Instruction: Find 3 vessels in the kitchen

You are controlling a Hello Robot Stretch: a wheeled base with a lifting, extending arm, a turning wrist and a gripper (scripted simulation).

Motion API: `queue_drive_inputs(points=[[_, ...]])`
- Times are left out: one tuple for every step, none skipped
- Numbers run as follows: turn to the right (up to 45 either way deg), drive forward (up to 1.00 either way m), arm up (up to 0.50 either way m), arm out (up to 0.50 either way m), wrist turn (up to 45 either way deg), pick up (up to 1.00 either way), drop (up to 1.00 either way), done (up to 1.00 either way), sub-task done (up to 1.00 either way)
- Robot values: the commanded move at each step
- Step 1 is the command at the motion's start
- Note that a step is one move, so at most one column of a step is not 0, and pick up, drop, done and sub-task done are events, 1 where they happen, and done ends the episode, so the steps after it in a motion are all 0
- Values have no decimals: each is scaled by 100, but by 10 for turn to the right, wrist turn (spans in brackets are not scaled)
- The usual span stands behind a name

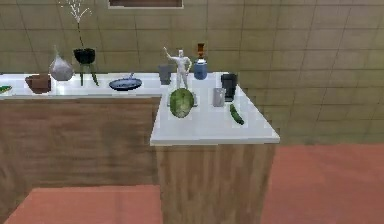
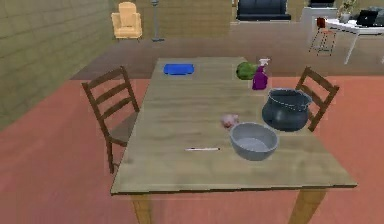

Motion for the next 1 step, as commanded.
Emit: queue_drive_inputs(points=[[30, 0, 0, 0, 0, 0, 0, 0, 0]])
